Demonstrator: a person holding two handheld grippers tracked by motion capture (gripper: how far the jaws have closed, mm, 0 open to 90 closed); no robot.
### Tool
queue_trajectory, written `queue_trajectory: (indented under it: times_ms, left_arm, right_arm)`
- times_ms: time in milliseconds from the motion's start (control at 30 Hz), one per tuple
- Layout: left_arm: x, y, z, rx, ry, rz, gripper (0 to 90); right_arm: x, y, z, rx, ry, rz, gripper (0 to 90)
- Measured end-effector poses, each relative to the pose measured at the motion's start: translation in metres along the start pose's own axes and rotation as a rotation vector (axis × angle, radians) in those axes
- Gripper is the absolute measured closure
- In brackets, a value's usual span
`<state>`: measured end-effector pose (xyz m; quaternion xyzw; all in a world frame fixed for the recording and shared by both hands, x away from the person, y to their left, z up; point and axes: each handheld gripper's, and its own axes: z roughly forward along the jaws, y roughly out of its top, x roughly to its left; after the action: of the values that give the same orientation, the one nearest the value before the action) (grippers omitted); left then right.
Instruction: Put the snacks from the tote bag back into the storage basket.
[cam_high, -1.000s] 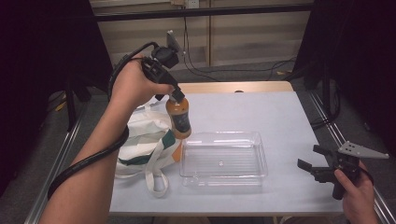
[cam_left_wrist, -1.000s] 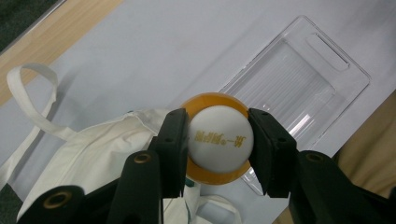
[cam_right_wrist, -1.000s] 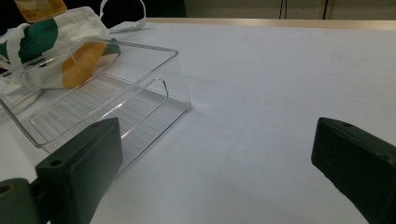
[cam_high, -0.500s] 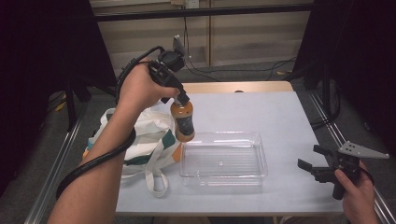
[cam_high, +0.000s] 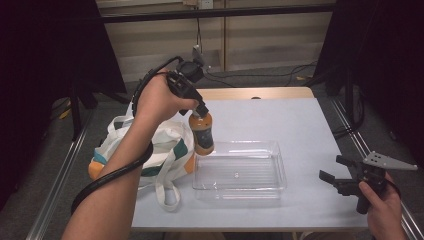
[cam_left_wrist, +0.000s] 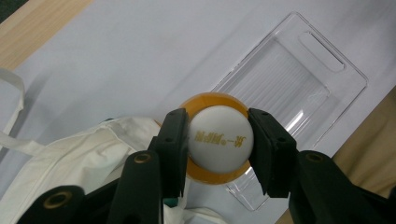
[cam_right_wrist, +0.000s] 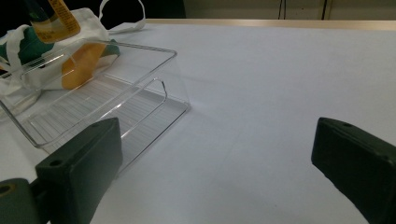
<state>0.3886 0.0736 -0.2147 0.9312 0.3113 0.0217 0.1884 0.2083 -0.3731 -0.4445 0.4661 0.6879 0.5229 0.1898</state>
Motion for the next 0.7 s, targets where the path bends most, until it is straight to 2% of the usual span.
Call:
queue_trajectory:
  times_ms: [33,200,267,467,500,700]
  left_arm:
    - [0.0,-0.001,0.003,-0.011,0.002,-0.011,59.5]
    - [-0.001,0.0,0.008,0.009,-0.011,0.01,59.5]
    - [-0.001,-0.001,0.011,-0.004,-0.019,0.002,59.5]
    - [0.0,-0.003,0.019,0.005,-0.018,0.002,59.5]
    - [0.0,-0.003,0.019,0.018,-0.021,0.001,59.5]
    - [0.005,-0.007,0.026,0.016,-0.03,-0.011,59.5]
  right_arm:
    - [0.0,0.0,0.0,0.0,0.0,0.0,1.8]
    - [0.0,0.0,0.001,-0.001,0.003,-0.007,1.8]
    - [-0.001,0.0,0.001,0.001,0.004,-0.009,1.8]
    - [0.0,0.0,0.001,0.002,0.004,-0.012,1.8]
    - [0.0,0.0,0.001,0.003,0.004,-0.012,1.8]
    - [0.0,0.0,0.001,0.003,0.003,-0.011,1.8]
